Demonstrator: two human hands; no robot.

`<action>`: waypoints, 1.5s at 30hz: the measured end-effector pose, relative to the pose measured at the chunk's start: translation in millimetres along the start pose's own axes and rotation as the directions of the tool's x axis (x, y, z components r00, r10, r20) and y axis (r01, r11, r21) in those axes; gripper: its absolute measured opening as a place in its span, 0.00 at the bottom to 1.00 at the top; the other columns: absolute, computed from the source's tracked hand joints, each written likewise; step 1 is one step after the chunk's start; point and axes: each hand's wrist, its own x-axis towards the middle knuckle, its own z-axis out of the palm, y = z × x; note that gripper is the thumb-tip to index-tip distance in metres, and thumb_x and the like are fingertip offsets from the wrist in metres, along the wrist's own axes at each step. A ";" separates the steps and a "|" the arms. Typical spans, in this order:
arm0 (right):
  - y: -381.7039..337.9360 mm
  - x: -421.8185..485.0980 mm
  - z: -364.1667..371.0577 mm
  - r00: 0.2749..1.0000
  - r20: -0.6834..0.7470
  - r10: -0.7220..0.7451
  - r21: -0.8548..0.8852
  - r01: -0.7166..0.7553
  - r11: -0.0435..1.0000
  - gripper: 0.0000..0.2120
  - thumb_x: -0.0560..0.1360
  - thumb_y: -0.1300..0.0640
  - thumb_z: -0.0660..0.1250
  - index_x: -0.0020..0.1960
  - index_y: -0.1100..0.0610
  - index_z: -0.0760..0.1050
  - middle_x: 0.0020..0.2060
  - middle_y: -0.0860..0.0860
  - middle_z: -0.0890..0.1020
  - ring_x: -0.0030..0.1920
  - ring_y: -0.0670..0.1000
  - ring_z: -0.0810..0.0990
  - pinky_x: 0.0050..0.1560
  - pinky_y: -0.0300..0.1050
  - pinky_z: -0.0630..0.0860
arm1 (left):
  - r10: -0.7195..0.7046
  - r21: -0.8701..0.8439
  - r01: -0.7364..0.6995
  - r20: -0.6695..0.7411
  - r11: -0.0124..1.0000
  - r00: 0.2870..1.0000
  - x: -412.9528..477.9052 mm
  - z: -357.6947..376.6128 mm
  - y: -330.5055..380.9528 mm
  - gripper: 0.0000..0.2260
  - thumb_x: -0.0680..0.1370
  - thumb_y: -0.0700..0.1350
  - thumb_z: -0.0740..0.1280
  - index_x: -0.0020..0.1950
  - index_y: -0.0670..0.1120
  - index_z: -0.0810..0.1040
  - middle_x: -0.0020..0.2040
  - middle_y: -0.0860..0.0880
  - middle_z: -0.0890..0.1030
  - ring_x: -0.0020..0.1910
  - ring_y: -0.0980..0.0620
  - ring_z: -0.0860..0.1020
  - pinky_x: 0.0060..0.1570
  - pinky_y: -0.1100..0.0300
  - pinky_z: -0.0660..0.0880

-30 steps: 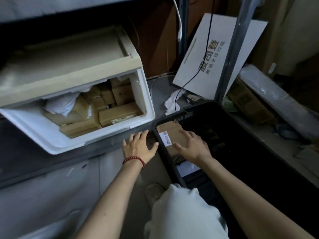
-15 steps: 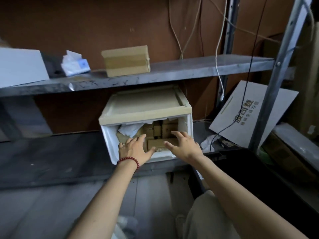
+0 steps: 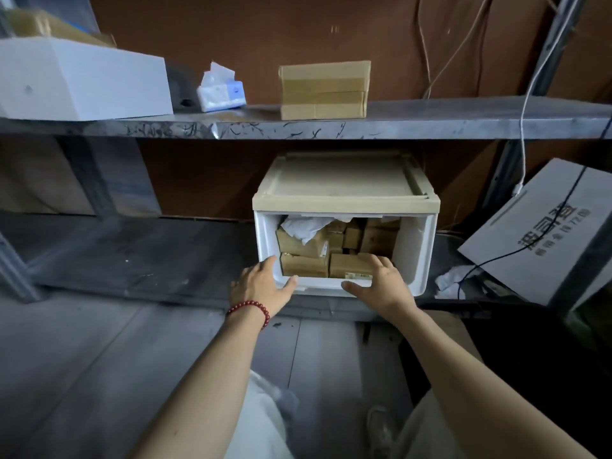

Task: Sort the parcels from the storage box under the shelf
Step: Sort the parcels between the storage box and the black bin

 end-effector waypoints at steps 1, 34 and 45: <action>-2.0 5.3 1.5 0.999 -0.033 -0.016 0.036 0.017 0.999 0.34 0.74 0.42 0.68 0.75 0.51 0.60 0.71 0.52 0.65 0.70 0.54 0.66 0.64 0.52 0.71 | 0.006 0.021 -0.006 0.023 1.000 1.000 3.8 3.5 -0.6 0.30 0.76 0.65 0.57 0.75 0.55 0.58 0.73 0.52 0.67 0.70 0.47 0.65 0.64 0.48 0.67; 49.8 171.2 45.5 0.987 0.037 0.154 0.105 -0.157 0.982 0.36 0.75 0.38 0.63 0.76 0.54 0.57 0.73 0.54 0.61 0.71 0.56 0.64 0.67 0.53 0.67 | 0.134 0.022 -0.135 0.024 0.991 0.991 195.7 97.4 26.4 0.32 0.78 0.58 0.61 0.77 0.51 0.53 0.78 0.49 0.53 0.76 0.46 0.54 0.67 0.49 0.65; 9.5 215.6 107.1 0.988 0.017 0.153 0.368 -0.148 0.918 0.31 0.76 0.41 0.64 0.73 0.55 0.65 0.71 0.57 0.66 0.71 0.55 0.65 0.66 0.44 0.64 | 0.092 0.009 -0.092 -0.020 0.996 0.996 220.3 117.2 19.2 0.32 0.77 0.60 0.61 0.76 0.51 0.55 0.75 0.45 0.59 0.74 0.42 0.57 0.70 0.49 0.60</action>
